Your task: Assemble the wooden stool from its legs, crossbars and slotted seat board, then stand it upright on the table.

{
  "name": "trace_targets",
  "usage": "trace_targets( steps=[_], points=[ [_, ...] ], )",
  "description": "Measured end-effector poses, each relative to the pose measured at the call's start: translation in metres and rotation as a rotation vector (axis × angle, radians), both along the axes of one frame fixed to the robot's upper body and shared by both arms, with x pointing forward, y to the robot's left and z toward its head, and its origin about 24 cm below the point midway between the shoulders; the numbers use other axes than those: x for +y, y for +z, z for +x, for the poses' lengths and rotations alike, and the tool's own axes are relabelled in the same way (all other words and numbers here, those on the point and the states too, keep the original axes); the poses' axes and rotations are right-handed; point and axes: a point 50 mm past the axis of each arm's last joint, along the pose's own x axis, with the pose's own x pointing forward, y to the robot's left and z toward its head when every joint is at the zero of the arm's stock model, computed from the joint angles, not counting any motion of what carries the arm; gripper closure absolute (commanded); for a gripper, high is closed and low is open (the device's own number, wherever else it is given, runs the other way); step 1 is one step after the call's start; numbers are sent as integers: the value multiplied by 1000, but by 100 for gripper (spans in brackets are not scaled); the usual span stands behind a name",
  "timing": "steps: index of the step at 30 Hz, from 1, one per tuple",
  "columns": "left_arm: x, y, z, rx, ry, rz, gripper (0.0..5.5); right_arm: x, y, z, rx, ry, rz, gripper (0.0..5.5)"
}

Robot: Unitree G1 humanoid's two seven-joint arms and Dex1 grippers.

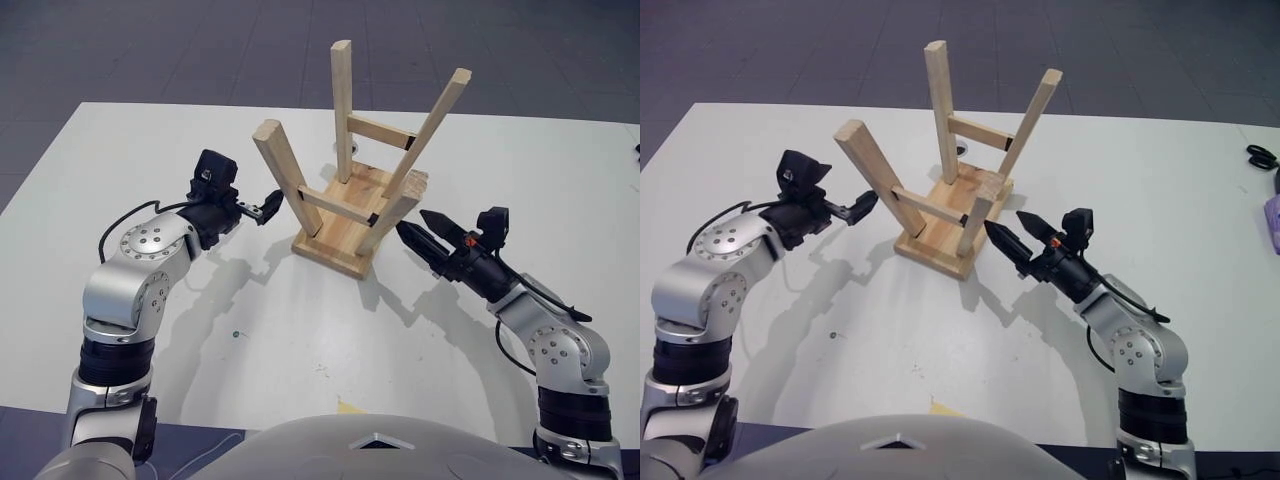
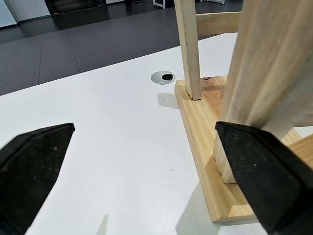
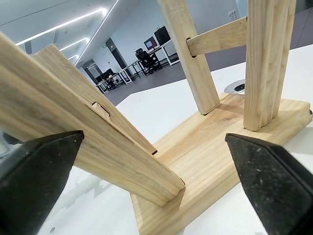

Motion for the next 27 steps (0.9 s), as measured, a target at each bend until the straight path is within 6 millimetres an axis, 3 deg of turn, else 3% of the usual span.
trace_targets(
  steps=[6,10,15,18,20,23,27],
  points=[
    [5,-4,2,25,-8,-14,12,-14,-11,-7,48,-27,-29,10],
    [31,1,10,-3,130,-2,12,-19,-13,0,28,-141,-138,10],
    [45,2,23,-23,302,10,12,18,-15,13,-32,-95,-251,10],
    [51,-4,25,-10,353,34,12,51,-5,3,-98,88,-221,10],
    [56,-4,25,-14,372,33,12,63,5,-9,-143,194,-180,10],
    [66,-3,24,-17,408,58,12,57,1,-15,-109,215,-191,10],
    [78,-6,18,-2,389,95,12,20,-19,-10,-22,97,-296,10]
  ],
)
